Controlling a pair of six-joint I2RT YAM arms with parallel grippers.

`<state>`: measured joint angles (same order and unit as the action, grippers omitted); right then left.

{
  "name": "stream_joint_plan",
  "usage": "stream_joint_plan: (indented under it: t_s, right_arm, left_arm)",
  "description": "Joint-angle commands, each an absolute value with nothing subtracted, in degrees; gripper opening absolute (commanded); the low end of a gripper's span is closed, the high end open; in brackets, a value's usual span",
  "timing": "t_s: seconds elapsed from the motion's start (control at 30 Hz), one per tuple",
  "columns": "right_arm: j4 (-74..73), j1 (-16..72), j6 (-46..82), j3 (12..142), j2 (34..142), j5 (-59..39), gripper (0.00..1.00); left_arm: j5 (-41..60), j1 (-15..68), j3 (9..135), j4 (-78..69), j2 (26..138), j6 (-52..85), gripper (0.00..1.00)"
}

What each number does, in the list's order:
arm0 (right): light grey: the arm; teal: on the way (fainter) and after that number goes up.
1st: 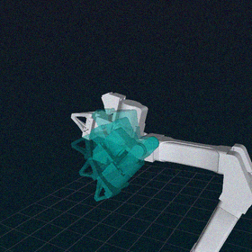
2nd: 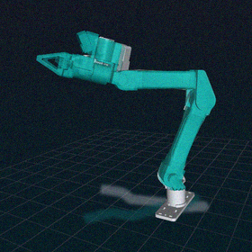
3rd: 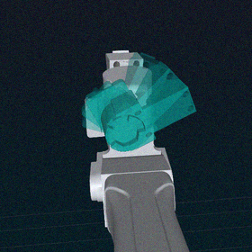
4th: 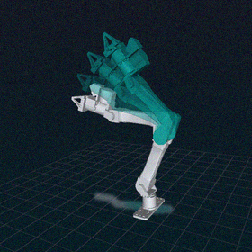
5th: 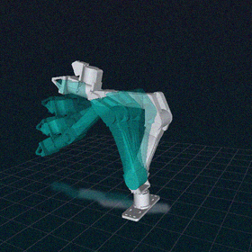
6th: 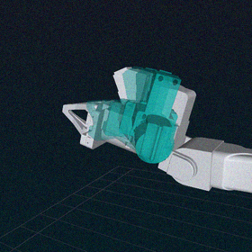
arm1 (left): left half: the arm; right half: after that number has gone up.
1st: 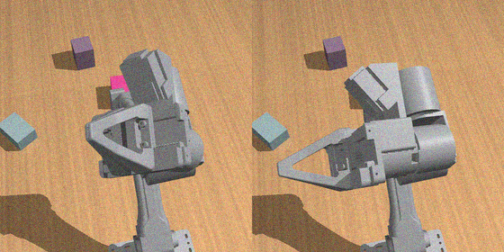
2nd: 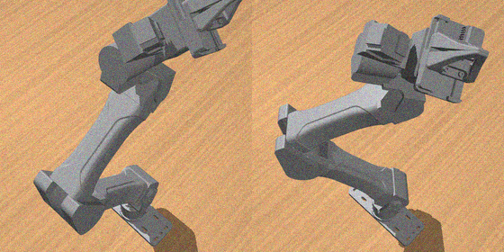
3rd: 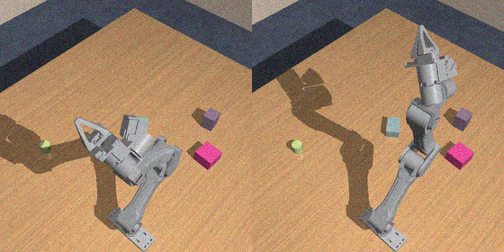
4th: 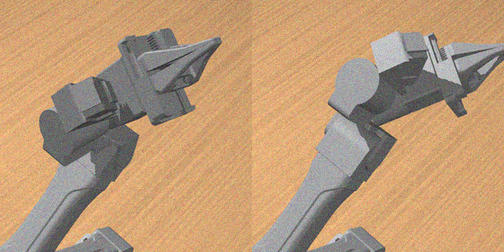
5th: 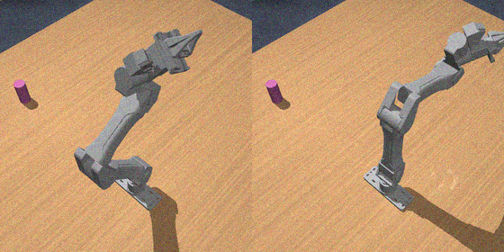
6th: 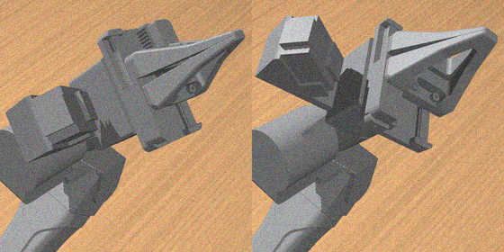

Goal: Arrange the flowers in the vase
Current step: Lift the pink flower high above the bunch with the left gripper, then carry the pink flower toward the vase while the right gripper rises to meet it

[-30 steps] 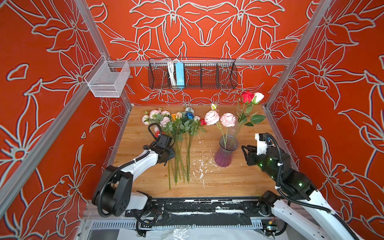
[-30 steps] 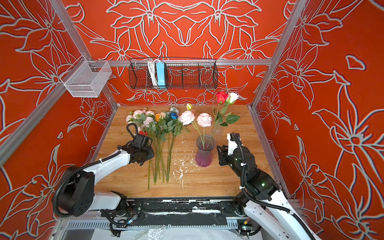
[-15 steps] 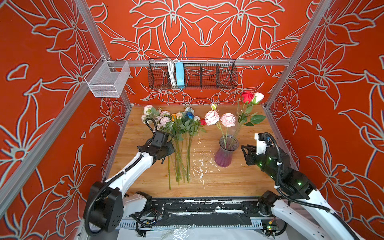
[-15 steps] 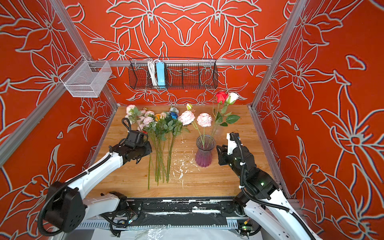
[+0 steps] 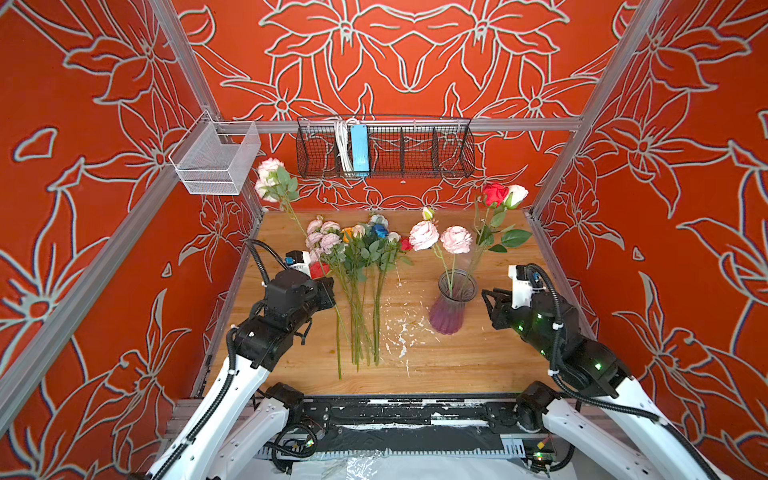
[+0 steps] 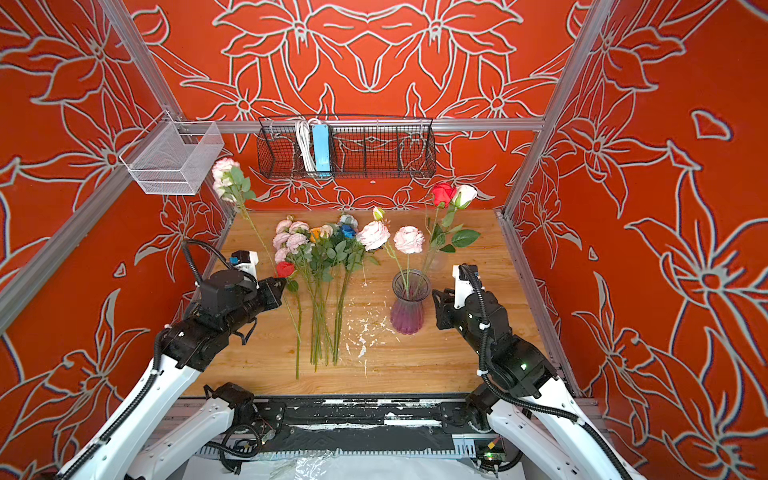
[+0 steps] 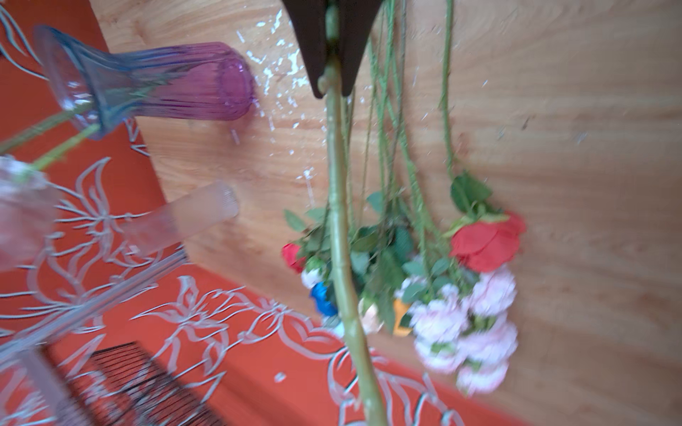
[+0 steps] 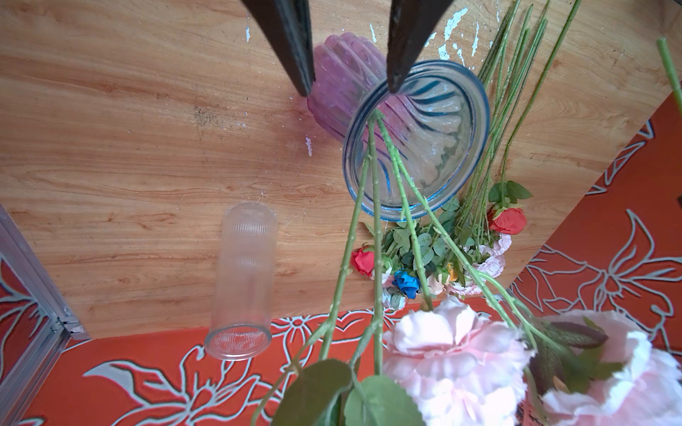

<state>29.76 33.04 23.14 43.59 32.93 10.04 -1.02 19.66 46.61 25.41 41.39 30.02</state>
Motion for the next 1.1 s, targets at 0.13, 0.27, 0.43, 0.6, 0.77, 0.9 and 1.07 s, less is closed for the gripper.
stream_joint_plan:
  t_s: [0.13,0.27,0.43,0.6,0.77,0.9,1.07]
  right_arm:
    - [29.44,32.83,23.09,46.13,31.66,10.99,0.35]
    - [28.29,32.84,22.14,47.05,32.0,8.41,0.37]
    - [25.24,32.8,19.59,51.24,33.66,-0.03,0.48]
    - [21.7,32.82,18.93,56.11,35.69,-10.15,0.59]
    - [15.97,32.84,21.31,60.19,38.28,-18.87,0.63]
    - [9.95,32.86,24.3,62.92,41.6,-25.37,0.65]
    - [5.37,32.92,26.53,65.37,45.76,-29.53,0.64]
  left_arm:
    - [-8.16,29.53,43.33,13.15,33.14,22.46,0.0]
    - [-4.67,32.96,43.65,8.36,33.69,19.19,0.0]
    - [-8.3,42.71,49.57,7.05,40.82,12.59,0.0]
    - [-13.54,53.31,54.91,3.81,48.25,5.89,0.0]
    - [-18.42,62.66,60.28,3.23,56.05,0.44,0.0]
    - [-20.74,67.27,62.84,2.04,62.56,-1.74,0.0]
    - [-20.01,68.38,63.9,0.23,66.12,-1.17,0.0]
